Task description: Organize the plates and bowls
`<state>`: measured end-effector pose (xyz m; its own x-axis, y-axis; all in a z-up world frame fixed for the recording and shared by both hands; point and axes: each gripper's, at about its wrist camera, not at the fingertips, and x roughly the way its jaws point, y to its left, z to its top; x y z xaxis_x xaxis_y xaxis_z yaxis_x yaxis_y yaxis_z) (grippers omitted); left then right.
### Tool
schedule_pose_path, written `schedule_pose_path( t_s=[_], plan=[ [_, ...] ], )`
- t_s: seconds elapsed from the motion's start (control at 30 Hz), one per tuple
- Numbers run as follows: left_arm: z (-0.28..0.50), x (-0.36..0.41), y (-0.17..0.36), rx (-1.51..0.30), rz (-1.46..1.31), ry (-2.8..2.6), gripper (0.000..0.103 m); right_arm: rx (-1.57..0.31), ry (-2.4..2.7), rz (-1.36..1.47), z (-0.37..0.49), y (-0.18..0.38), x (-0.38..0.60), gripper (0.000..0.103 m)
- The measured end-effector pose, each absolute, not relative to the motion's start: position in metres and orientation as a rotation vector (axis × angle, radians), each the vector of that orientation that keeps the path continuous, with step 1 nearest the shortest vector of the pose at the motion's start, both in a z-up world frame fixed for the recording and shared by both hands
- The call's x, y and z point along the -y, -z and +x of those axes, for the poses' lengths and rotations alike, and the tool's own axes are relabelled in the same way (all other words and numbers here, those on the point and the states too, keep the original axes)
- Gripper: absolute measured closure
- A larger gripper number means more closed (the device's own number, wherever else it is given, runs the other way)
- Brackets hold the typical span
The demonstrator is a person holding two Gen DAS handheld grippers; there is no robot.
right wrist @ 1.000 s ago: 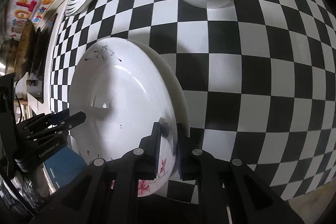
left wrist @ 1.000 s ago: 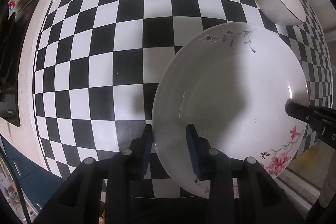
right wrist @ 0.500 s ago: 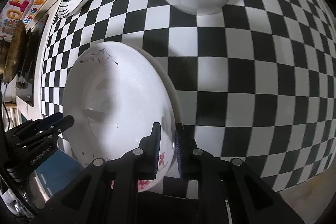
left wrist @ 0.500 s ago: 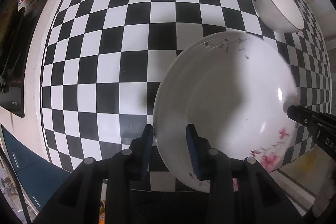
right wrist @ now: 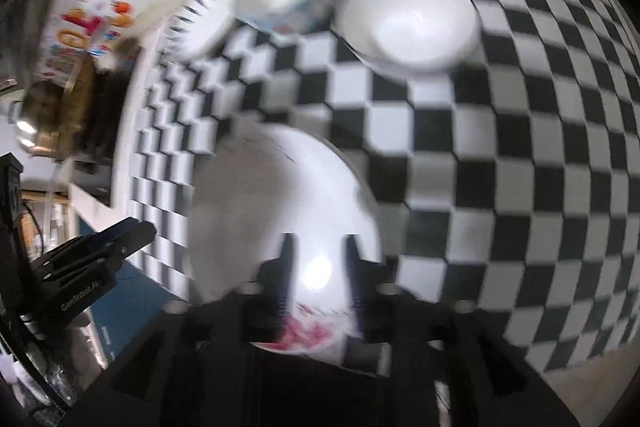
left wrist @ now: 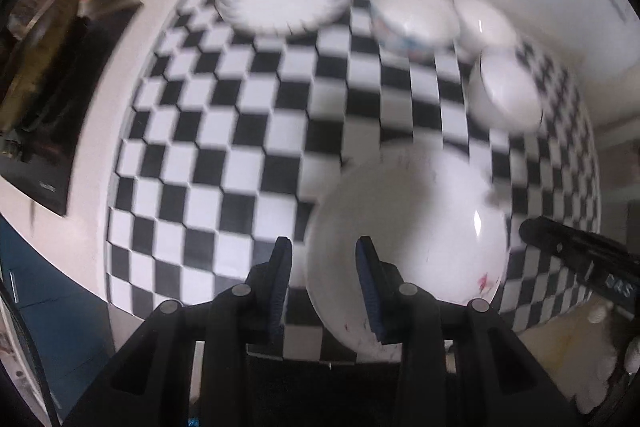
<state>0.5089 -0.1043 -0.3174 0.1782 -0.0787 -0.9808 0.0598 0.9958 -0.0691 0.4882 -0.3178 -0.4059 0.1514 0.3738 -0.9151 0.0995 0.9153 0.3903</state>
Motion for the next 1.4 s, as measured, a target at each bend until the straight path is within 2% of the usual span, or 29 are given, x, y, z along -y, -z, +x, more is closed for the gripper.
schedule_pose_path(
  t_s=[0.03,0.07,0.2,0.3,0.4,0.73,0.9,0.97,1.03,1.13,1.2,1.27,1.3,1.4],
  plan=[
    [0.513,0.099,0.310,-1.366,-0.032,0.089,0.070,-1.379,-0.229,0.414,0.494,0.398,0.316,0.043],
    [0.516,0.097,0.306,-1.351,-0.044,0.080,0.070,-1.349,-0.248,0.424,0.500,0.391,0.314,0.035],
    [0.559,0.068,0.295,-1.297,-0.077,0.036,0.066,-1.301,-0.323,0.424,0.539,0.365,0.296,0.034],
    [0.599,0.044,0.297,-1.295,-0.125,0.032,0.062,-1.277,-0.345,0.412,0.578,0.349,0.279,0.033],
    [0.636,0.019,0.311,-1.315,-0.192,0.039,0.061,-1.266,-0.362,0.379,0.627,0.341,0.262,0.034],
    [0.768,-0.028,0.393,-1.496,-0.349,0.112,0.064,-1.477,-0.278,0.193,0.800,0.410,0.213,0.034],
    [0.806,-0.025,0.425,-1.553,-0.356,0.148,0.065,-1.551,-0.241,0.120,0.842,0.452,0.201,0.041],
    [0.813,-0.023,0.434,-1.573,-0.348,0.150,0.068,-1.584,-0.239,0.126,0.852,0.466,0.200,0.049],
    [0.817,-0.020,0.441,-1.587,-0.330,0.150,0.072,-1.606,-0.238,0.125,0.858,0.478,0.200,0.052],
    [0.822,-0.019,0.449,-1.593,-0.298,0.140,0.086,-1.630,-0.242,0.147,0.864,0.490,0.198,0.063],
    [0.822,-0.022,0.453,-1.594,-0.308,0.136,0.091,-1.648,-0.248,0.170,0.867,0.498,0.198,0.069],
    [0.821,-0.026,0.455,-1.589,-0.340,0.144,0.092,-1.661,-0.241,0.169,0.869,0.507,0.197,0.080],
    [0.820,-0.027,0.455,-1.586,-0.349,0.145,0.092,-1.667,-0.234,0.158,0.869,0.510,0.196,0.083],
    [0.818,-0.026,0.453,-1.584,-0.343,0.136,0.092,-1.664,-0.232,0.160,0.868,0.513,0.197,0.084]
  ],
)
